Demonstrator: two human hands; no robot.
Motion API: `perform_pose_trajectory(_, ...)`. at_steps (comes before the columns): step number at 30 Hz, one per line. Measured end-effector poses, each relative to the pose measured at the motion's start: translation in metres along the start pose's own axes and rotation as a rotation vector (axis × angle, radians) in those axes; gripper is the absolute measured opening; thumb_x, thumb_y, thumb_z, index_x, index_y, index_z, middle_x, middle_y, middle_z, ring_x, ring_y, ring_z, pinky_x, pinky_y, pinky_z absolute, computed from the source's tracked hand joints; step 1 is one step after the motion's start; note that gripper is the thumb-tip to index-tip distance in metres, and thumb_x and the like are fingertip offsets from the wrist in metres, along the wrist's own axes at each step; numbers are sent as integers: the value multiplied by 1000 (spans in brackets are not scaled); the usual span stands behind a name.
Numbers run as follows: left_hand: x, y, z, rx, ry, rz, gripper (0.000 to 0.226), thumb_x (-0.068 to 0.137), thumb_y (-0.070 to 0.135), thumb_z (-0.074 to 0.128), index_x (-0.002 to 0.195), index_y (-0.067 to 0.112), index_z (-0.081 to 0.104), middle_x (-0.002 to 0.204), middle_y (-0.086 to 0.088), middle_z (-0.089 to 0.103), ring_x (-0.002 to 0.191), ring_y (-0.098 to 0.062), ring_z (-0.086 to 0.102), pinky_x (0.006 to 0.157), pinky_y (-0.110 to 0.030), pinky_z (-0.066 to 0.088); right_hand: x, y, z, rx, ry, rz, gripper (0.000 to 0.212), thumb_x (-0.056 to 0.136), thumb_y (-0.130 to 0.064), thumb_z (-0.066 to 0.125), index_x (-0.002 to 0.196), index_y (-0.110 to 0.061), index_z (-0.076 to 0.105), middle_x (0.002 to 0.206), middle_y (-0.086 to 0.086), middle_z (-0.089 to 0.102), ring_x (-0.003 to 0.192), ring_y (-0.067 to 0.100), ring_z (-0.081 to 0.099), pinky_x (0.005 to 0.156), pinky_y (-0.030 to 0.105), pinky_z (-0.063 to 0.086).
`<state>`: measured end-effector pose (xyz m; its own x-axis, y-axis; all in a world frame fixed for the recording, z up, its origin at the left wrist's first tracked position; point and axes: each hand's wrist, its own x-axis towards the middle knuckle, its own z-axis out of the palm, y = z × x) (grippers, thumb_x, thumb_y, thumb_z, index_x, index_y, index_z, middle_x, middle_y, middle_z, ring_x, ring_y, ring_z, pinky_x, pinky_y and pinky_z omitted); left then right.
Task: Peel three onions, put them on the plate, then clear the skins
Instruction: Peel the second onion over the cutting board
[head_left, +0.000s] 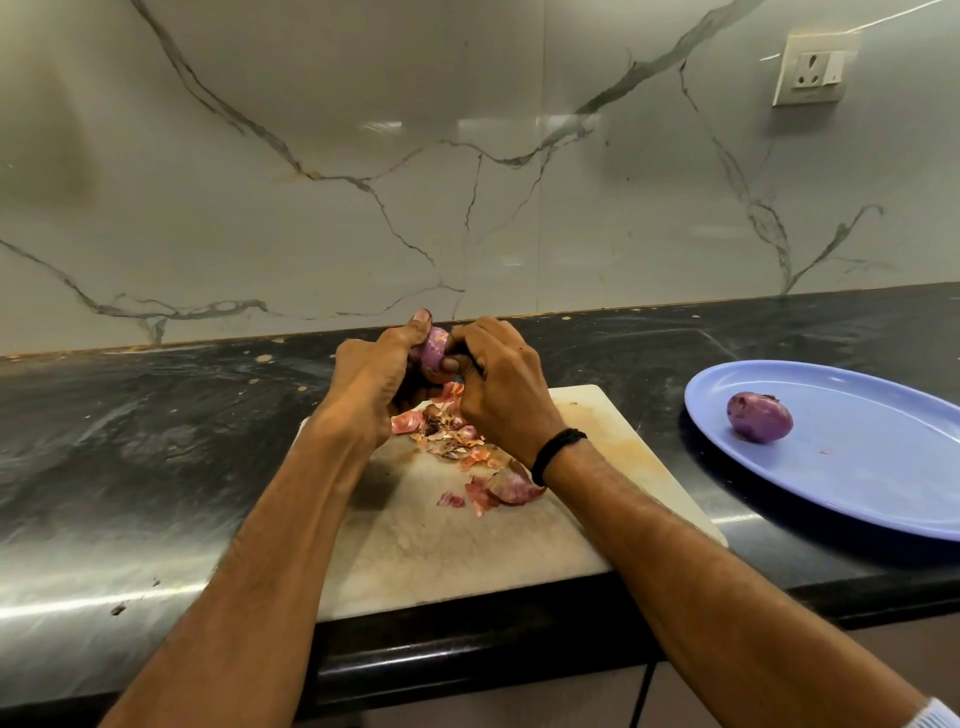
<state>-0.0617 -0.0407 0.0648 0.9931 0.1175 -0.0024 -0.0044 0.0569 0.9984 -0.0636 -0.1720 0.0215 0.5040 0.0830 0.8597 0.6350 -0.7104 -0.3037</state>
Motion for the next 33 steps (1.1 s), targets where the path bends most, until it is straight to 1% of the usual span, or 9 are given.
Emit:
perform_pose_trajectory(6, 2, -2, 3, -75, 2, -113, 34, 90, 40, 73, 99, 9, 66, 94, -16, 71, 60, -21, 70, 57, -30, 56, -2, -9, 0, 2, -48, 25, 45, 77, -32, 32, 91, 0, 59, 89, 14, 58, 82, 17, 43, 72, 18, 34)
perform_pose_trajectory(10, 4, -5, 9, -181, -33, -192, 39, 93, 41, 68, 112, 7, 67, 93, -18, 70, 43, -17, 65, 43, -25, 49, -1, -7, 1, -50, 3, 23, 31, 80, -26, 46, 94, -1, 58, 90, 13, 57, 81, 18, 45, 71, 23, 40)
perform_pose_trajectory(14, 5, -5, 9, -282, -85, -274, 45, 93, 42, 68, 121, 6, 64, 95, -17, 67, 64, -19, 62, 47, -24, 52, 1, -8, -2, -2, 49, 65, 36, 80, -29, 41, 94, -1, 58, 90, 14, 58, 80, 20, 51, 68, 26, 46)
perform_pose_trajectory(16, 3, -4, 9, -335, -109, -305, 46, 93, 41, 69, 121, 6, 63, 96, -18, 65, 69, -18, 59, 49, -23, 54, 2, -11, -5, 63, 81, 132, 37, 82, -30, 39, 95, -1, 58, 91, 13, 60, 82, 21, 54, 69, 27, 50)
perform_pose_trajectory(19, 0, -2, 8, -410, -152, -331, 44, 95, 39, 67, 115, 0, 63, 86, -19, 68, 59, -19, 65, 49, -21, 54, 6, -8, -9, 170, 129, 344, 9, 91, -3, 49, 95, -8, 56, 90, 4, 60, 84, 17, 57, 72, 35, 55)
perform_pose_trajectory(23, 0, 1, 7, -430, -148, -295, 43, 96, 40, 65, 106, -2, 63, 79, -20, 70, 53, -19, 69, 48, -20, 54, 9, 8, -16, 247, 183, 582, 12, 92, 0, 56, 96, -11, 57, 88, -3, 61, 84, 15, 60, 74, 34, 56)
perform_pose_trajectory(27, -1, 0, 10, -375, -126, -248, 41, 96, 41, 64, 106, 1, 63, 85, -19, 70, 55, -19, 71, 51, -20, 55, 4, 6, -11, 148, 122, 417, 35, 78, 7, 64, 108, -10, 59, 106, 5, 61, 97, 15, 59, 79, 13, 47)
perform_pose_trajectory(30, 0, 1, 10, -330, -51, -186, 35, 96, 39, 63, 99, 4, 65, 83, -18, 71, 50, -17, 67, 50, -23, 53, 5, 1, -9, 156, 110, 301, 44, 77, 3, 67, 117, -11, 58, 114, 7, 60, 100, 15, 59, 88, 20, 51)
perform_pose_trajectory(33, 2, 2, 8, -327, -13, -155, 36, 97, 42, 62, 98, 6, 66, 81, -16, 72, 60, -19, 64, 50, -23, 53, 4, -1, -8, 179, 91, 222, 42, 82, -7, 71, 122, -10, 59, 116, 8, 61, 101, 16, 61, 89, 25, 52)
